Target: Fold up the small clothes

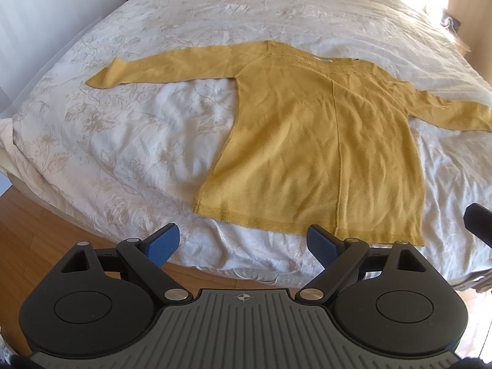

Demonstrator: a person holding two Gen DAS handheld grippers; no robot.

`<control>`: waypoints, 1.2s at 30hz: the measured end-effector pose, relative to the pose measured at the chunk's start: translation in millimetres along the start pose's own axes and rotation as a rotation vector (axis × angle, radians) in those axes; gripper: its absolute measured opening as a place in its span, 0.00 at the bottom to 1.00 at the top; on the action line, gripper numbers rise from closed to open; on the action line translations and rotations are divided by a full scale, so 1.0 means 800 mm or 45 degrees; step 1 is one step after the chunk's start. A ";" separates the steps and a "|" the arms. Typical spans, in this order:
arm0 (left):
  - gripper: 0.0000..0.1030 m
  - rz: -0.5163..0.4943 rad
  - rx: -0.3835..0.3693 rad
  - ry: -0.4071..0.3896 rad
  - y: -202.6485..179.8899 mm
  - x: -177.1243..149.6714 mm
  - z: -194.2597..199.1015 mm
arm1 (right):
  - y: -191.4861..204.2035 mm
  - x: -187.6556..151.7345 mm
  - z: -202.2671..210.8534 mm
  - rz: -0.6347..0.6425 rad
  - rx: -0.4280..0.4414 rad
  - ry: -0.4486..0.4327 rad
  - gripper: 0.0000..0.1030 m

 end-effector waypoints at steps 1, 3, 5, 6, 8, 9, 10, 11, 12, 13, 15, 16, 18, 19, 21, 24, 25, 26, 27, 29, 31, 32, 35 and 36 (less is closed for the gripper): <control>0.88 -0.001 0.000 0.001 0.000 0.000 -0.001 | 0.000 0.000 0.000 -0.001 0.000 0.001 0.99; 0.88 -0.003 -0.001 0.003 0.001 0.000 -0.001 | 0.000 0.000 0.000 -0.003 0.000 0.002 0.99; 0.88 -0.002 -0.002 0.003 0.000 0.000 -0.002 | 0.001 0.000 -0.001 -0.009 0.003 0.006 0.99; 0.88 -0.003 -0.002 0.003 0.000 0.000 -0.002 | 0.002 0.000 -0.002 -0.012 0.004 0.007 0.99; 0.88 -0.002 -0.001 0.003 0.000 0.000 -0.002 | 0.003 0.001 -0.004 -0.017 0.006 0.009 0.99; 0.88 -0.002 -0.002 0.004 0.000 0.000 -0.002 | 0.003 0.001 -0.004 -0.019 0.006 0.009 0.99; 0.88 -0.003 -0.004 0.004 -0.001 0.000 -0.003 | 0.003 0.002 -0.005 -0.021 0.008 0.010 0.99; 0.88 -0.004 -0.006 0.004 -0.002 0.000 -0.003 | 0.004 0.002 -0.005 -0.023 0.010 0.009 0.99; 0.88 -0.007 -0.007 0.001 -0.002 0.000 -0.004 | 0.004 0.002 -0.005 -0.024 0.013 0.008 0.99; 0.87 -0.010 -0.005 -0.003 -0.003 0.000 -0.004 | 0.002 0.002 -0.005 -0.028 0.021 0.007 0.99; 0.80 -0.013 -0.001 -0.018 -0.003 0.000 -0.006 | 0.001 0.001 -0.005 -0.038 0.043 0.001 0.99; 0.70 -0.014 -0.006 -0.023 -0.003 0.001 -0.006 | -0.001 0.000 -0.005 -0.046 0.062 -0.005 0.99; 0.66 -0.021 -0.031 -0.018 -0.001 0.001 -0.010 | -0.005 -0.002 -0.006 -0.067 0.112 -0.019 0.99; 0.66 -0.024 -0.040 -0.016 -0.001 -0.001 -0.013 | -0.007 -0.003 -0.006 -0.081 0.127 -0.027 0.98; 0.62 -0.034 -0.050 -0.014 0.000 -0.005 -0.020 | -0.015 -0.006 -0.009 -0.106 0.130 -0.031 0.96; 0.52 -0.034 -0.103 -0.020 0.004 -0.013 -0.035 | -0.033 -0.012 -0.024 -0.125 0.110 0.015 0.86; 0.51 -0.025 -0.124 -0.021 0.006 -0.016 -0.040 | -0.039 -0.015 -0.030 -0.131 0.103 0.027 0.85; 0.51 -0.016 -0.146 -0.023 0.007 -0.019 -0.044 | -0.046 -0.019 -0.036 -0.131 0.088 0.039 0.83; 0.51 -0.008 -0.170 -0.025 0.009 -0.022 -0.049 | -0.053 -0.023 -0.043 -0.127 0.069 0.055 0.80; 0.51 0.004 -0.210 -0.017 0.011 -0.026 -0.060 | -0.070 -0.032 -0.060 -0.134 0.036 0.098 0.63; 0.51 0.004 -0.228 -0.001 0.009 -0.029 -0.072 | -0.090 -0.043 -0.082 -0.174 0.020 0.153 0.60; 0.51 -0.005 -0.222 0.007 0.008 -0.029 -0.077 | -0.099 -0.048 -0.093 -0.197 0.018 0.179 0.59; 0.51 -0.067 -0.157 0.008 0.000 -0.029 -0.090 | -0.123 -0.064 -0.131 -0.241 0.009 0.261 0.57; 0.51 -0.089 -0.133 0.004 -0.002 -0.028 -0.095 | -0.130 -0.069 -0.145 -0.250 0.013 0.284 0.57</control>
Point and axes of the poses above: each gripper's, at about its wrist camera, not at the fingertips, and z roughly against the way its jaws point, y to its left, x to its top, the point moved 2 cm from there along -z, roughly the way its jaws point, and after that the axes turned 1 degree about y, right-handed, at the moved point
